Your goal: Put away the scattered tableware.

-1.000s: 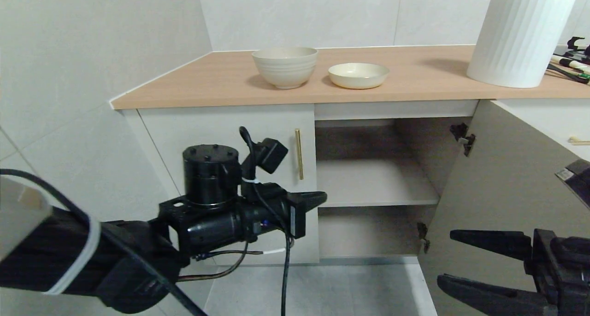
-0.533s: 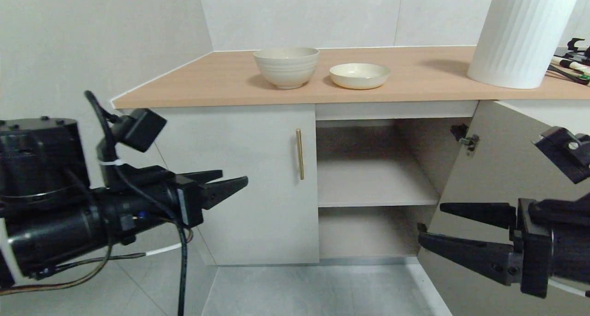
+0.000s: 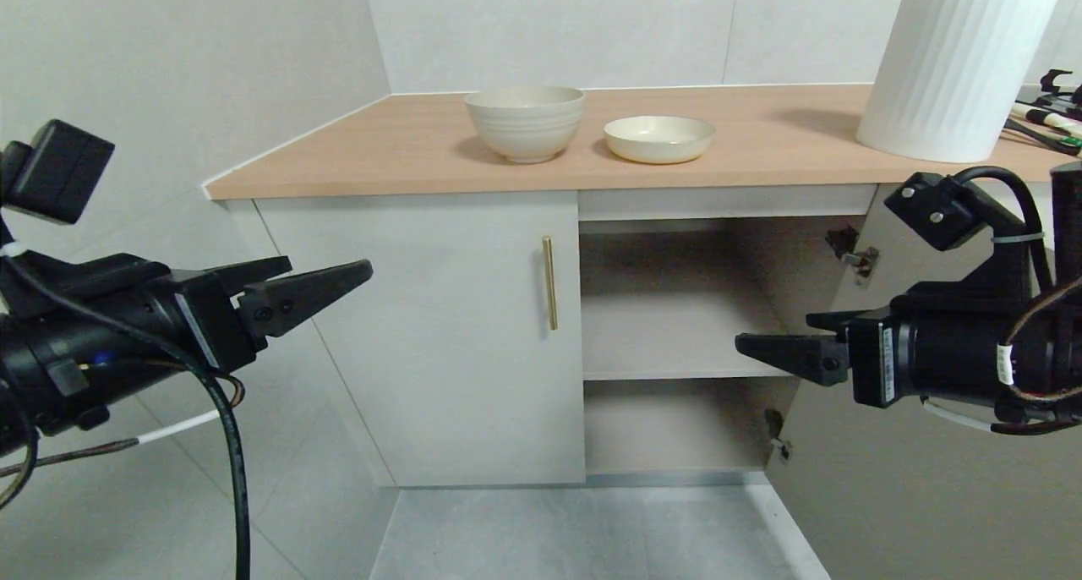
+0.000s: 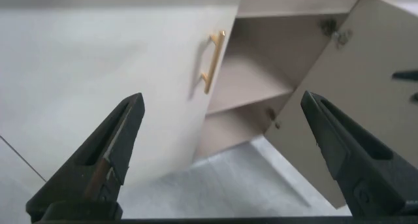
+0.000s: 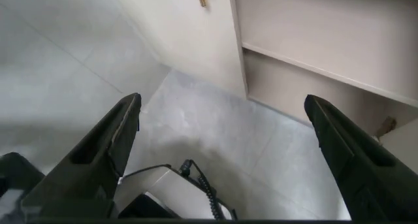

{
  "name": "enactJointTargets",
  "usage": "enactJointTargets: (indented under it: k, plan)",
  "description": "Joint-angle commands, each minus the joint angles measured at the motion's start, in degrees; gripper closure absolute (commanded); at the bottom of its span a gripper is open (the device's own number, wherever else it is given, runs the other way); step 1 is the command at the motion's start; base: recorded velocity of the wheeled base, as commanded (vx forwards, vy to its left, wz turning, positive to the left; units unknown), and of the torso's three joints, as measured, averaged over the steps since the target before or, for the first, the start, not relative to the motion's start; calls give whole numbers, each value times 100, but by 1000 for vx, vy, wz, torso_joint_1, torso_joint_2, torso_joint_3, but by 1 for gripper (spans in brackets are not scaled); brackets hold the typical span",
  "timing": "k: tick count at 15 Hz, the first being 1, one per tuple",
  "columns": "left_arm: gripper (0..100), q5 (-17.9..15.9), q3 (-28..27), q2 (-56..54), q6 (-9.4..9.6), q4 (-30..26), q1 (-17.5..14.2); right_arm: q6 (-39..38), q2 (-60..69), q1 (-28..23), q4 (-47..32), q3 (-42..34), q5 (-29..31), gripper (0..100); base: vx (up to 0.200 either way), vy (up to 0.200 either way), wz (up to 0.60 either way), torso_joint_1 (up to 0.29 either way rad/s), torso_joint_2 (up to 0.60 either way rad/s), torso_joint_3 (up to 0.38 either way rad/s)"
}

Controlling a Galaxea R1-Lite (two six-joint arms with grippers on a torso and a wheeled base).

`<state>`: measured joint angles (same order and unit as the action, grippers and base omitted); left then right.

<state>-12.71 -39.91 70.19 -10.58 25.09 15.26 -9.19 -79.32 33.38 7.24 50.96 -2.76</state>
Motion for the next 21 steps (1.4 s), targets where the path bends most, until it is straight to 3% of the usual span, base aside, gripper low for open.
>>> enactJointTargets:
  k: [1, 7, 21]
  plan:
    - [0, -3, -61, 47, -5, -4, -6, -4, -154, 46, 23, 28, 56, 0, 0, 0, 0, 0, 0, 0]
    - [0, -3, -61, 135, 3, 31, -6, -21, 22, 55, -206, 72, 56, 0, 0, 0, 0, 0, 0, 0]
    - [0, -3, -78, 135, 3, 14, -6, 84, 242, 108, -302, -86, -32, 0, 200, 0, 0, 3, 3, 2]
